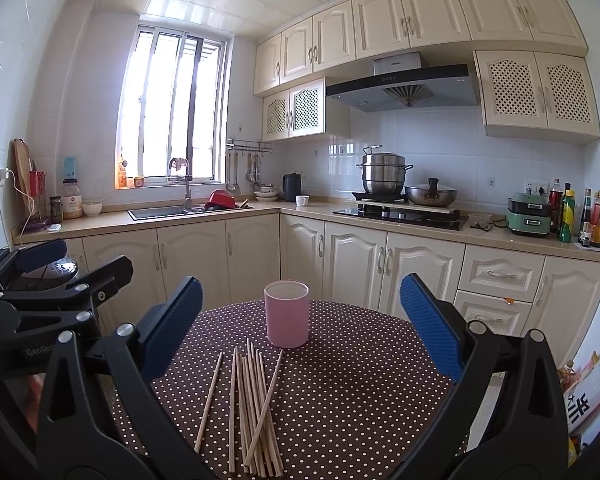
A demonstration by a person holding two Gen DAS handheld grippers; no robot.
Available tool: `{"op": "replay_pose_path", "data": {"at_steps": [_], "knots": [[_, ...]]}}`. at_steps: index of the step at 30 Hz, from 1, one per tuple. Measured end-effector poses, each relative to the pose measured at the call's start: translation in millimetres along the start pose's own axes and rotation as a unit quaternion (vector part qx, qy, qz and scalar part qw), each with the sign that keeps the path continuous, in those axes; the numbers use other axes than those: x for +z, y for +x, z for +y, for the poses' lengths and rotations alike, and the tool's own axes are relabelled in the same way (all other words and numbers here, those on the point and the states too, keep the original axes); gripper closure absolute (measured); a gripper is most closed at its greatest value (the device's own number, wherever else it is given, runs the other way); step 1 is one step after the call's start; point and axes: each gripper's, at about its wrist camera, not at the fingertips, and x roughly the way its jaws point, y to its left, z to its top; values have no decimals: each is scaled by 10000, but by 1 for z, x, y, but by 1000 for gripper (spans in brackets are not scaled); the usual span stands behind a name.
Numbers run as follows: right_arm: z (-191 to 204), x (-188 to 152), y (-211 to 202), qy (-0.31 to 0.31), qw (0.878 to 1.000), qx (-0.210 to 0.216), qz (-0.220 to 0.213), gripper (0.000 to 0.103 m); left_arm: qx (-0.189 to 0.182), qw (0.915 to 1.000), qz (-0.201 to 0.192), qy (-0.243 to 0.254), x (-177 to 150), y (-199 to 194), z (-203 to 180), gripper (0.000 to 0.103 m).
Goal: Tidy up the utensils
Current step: 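Lower both grippers toward the pile of wooden chopsticks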
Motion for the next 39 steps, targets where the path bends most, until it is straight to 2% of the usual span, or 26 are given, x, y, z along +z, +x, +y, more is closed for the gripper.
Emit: {"op": "replay_pose_path", "data": {"at_steps": [9, 14, 16, 19, 23, 26, 28, 29, 31, 33, 36, 38, 39], "knots": [[0, -8, 20, 18, 9998, 11, 219, 6, 30, 9998, 195, 9, -10, 22, 2, 6], [0, -19, 42, -29, 9986, 37, 527, 6, -114, 9982, 569, -124, -21, 50, 8, 6], [0, -27, 56, -62, 9970, 37, 772, 6, -182, 9967, 784, -139, -28, 65, 11, 6], [-4, -44, 87, -10, 9898, 63, 1421, 6, -102, 9914, 1297, -171, -44, 95, 19, 6], [-14, -70, 119, 293, 9783, 236, 2038, 6, -96, 9774, 2089, -304, -76, 141, 33, 6], [-15, -85, 136, 206, 9746, 166, 2222, 6, -138, 9682, 2493, -185, -97, 170, 35, 6], [-15, -92, 149, 162, 9721, 179, 2334, 6, -108, 9655, 2602, -80, -108, 185, 32, 6], [-16, -95, 156, 166, 9701, 204, 2413, 7, -140, 9624, 2713, -65, -112, 191, 31, 7], [-18, -101, 172, 235, 9652, 306, 2587, 15, -288, 9570, 2885, -88, -118, 205, 28, 19], [-20, -107, 189, 323, 9569, 442, 2851, 24, -369, 9491, 3129, -73, -125, 221, 23, 35], [-23, -113, 211, 477, 9459, 706, 3132, 33, -399, 9409, 3363, -29, -131, 239, 17, 50], [-21, -117, 229, 417, 9382, 820, 3337, 42, -419, 9369, 3471, 33, -134, 249, 12, 54], [-20, -118, 237, 391, 9343, 837, 3444, 49, -351, 9348, 3533, 82, -135, 254, 10, 60]]}}
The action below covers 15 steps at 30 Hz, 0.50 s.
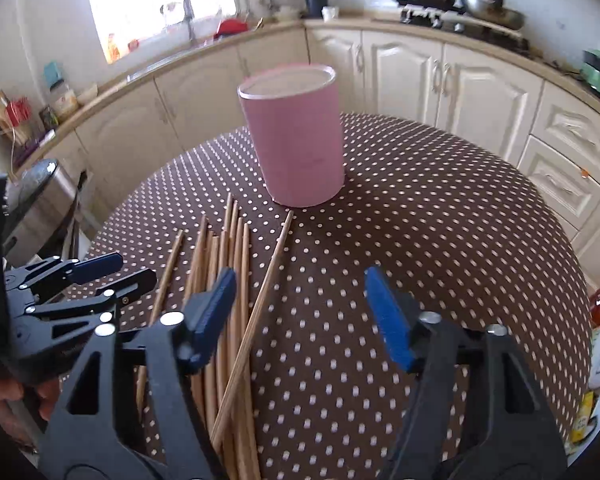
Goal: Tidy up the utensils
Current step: 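Lower both grippers toward the pile of wooden chopsticks, then close the left gripper on one wooden chopstick while the right gripper grasps another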
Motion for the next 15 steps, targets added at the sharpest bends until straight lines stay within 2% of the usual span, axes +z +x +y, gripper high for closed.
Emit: {"op": "replay_pose_path", "data": {"at_steps": [1, 3, 6, 8, 10, 11, 12, 15], "knots": [[-1, 6, 11, 17, 9998, 106, 185, 56, 39, 10000, 36, 8, 2, 4, 0, 63], [-1, 13, 29, -4, 9987, 149, 483, 61, 19, 9998, 201, -26, 8, 14, -1, 76], [2, 20, 46, -38, 9965, 295, 786, 62, -144, 9993, 318, -143, 11, 22, 1, 79], [6, 23, 53, -159, 9955, 216, 909, 63, -123, 9992, 350, -149, 14, 26, 0, 79], [8, 27, 63, -185, 9932, 250, 1125, 70, -164, 9991, 372, -116, 18, 31, -2, 84], [9, 29, 68, -196, 9921, 256, 1212, 70, -228, 9989, 394, -118, 19, 30, -2, 91], [11, 30, 70, -266, 9920, 200, 1215, 75, -291, 9986, 425, -101, 22, 29, -3, 98], [15, 34, 75, -369, 9912, 98, 1266, 90, -303, 9987, 421, 18, 27, 32, -10, 102]]}}
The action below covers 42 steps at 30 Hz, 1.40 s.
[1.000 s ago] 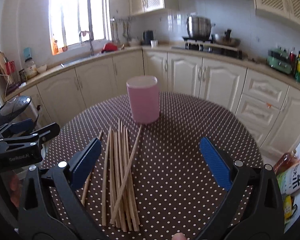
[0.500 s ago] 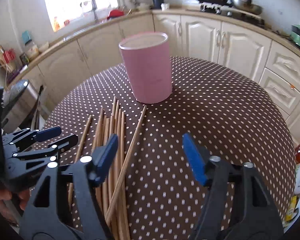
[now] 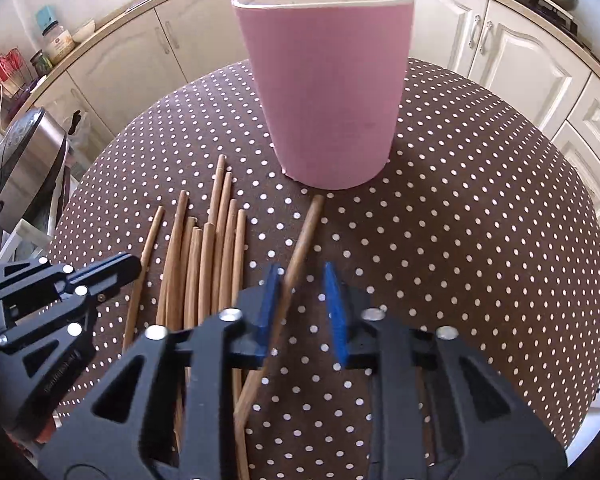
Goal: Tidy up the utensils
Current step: 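Close the left gripper on one wooden chopstick while the right gripper grasps another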
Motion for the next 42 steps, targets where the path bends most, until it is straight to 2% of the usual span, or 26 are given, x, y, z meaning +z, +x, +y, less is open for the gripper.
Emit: {"op": "replay_pose_path", "data": {"at_steps": [3, 6, 10, 16, 18, 20, 22, 28, 40, 42], "knots": [[0, 3, 3, 11, 10000, 23, 20, 94, -161, 9999, -17, -38, 4, 3, -5, 102], [-3, 4, 5, 128, 9997, 187, -5, 97, -140, 9999, -42, 8, 9, 4, -7, 102], [-7, -5, -15, 201, 9988, 419, -148, 97, -364, 9992, -93, -120, 9, -7, -3, 102], [-8, -7, -53, 191, 9962, 657, -547, 97, -272, 9988, -405, -80, 17, -39, -2, 102], [-7, -8, -62, 165, 9955, 711, -604, 97, -168, 9992, -281, -249, 14, -36, 8, 102], [-7, -7, -68, 160, 9951, 758, -610, 97, -282, 9984, 53, -487, 16, -23, 14, 102], [-7, -8, -67, 168, 9950, 809, -565, 97, -378, 9972, 225, -597, 17, -17, 14, 102], [-8, -14, -58, 286, 9940, 953, -446, 97, -311, 9958, 655, -553, 14, 4, 5, 102], [-12, -13, -43, 346, 9936, 1011, -359, 97, -220, 9955, 731, -570, 28, 18, 1, 102], [-12, -14, -41, 354, 9934, 1034, -347, 97, -355, 9953, 671, -608, 30, 16, 0, 102]]}}
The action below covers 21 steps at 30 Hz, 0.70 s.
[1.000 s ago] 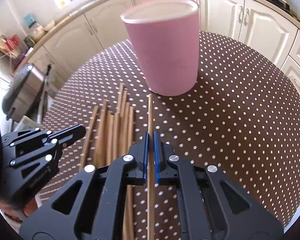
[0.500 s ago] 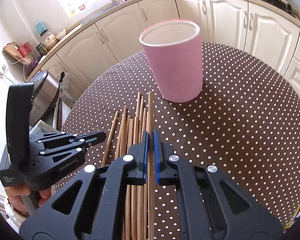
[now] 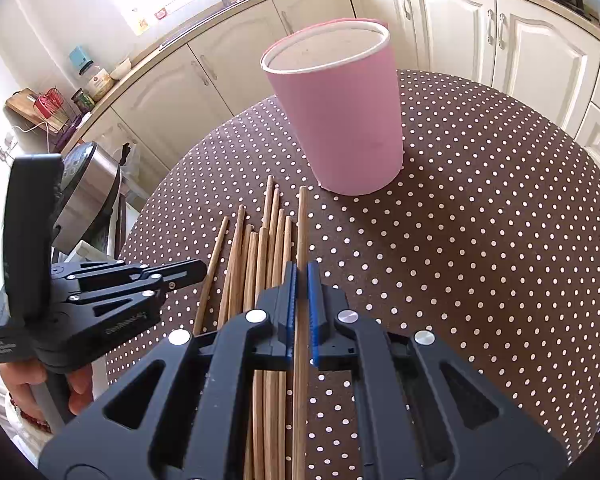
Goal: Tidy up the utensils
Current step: 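Close the left gripper on one wooden chopstick while the right gripper grasps another, then lift both held chopsticks upright and carry them above the pink cup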
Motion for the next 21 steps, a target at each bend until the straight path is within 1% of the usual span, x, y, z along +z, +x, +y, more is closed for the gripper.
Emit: {"op": "replay_pose_path", "data": {"at_steps": [1, 2, 3, 4, 5, 6, 7, 10, 11, 14, 15, 16, 17, 18, 21], "knots": [[-1, 0, 1, 1, 10000, 0, 7, 97, 11, 10000, 10, 26, 0, 1, -1, 102], [-1, 0, 2, 4, 10000, 4, 13, 97, 99, 9999, 63, 88, 0, 4, -4, 101], [-1, 0, 3, 14, 10000, 11, 17, 97, 188, 9997, 103, 133, 0, 7, -6, 97], [-2, 0, 3, 23, 10000, 20, 18, 97, 185, 9997, 59, 141, 1, 6, -7, 93], [-2, 0, 4, 26, 10000, 28, 12, 97, 170, 9997, 78, 123, 2, 7, -9, 76], [-2, -1, 3, 29, 10000, 36, 7, 97, 155, 9998, 80, 113, 2, 7, -11, 67], [-3, -1, 3, 35, 10000, 49, 6, 97, 192, 9997, 80, 128, 2, 9, -13, 66], [-6, -2, 3, 38, 10000, 55, 4, 97, 300, 9993, 36, 226, 1, 14, -19, 66], [-7, -2, 3, 42, 10000, 60, 2, 97, 313, 9992, -10, 237, -4, 14, -15, 66], [-9, -3, 1, 74, 10000, 63, 8, 97, 302, 9993, -93, 211, -8, 15, -14, 66], [-10, -3, 1, 85, 9999, 60, 7, 97, 341, 9990, -122, 254, -8, 15, -15, 71], [-11, -3, 0, 91, 9999, 58, 6, 97, 519, 9979, -165, 340, -10, 16, -17, 76], [-12, -3, -1, 98, 9999, 53, 7, 97, 634, 9970, -214, 399, -13, 16, -16, 85], [-13, -2, -2, 99, 9999, 54, 5, 97, 657, 9966, -251, 418, -14, 15, -16, 90], [-13, 0, -5, 99, 9999, 48, -37, 97, 526, 9977, -281, 325, -13, 14, -12, 97]]}}
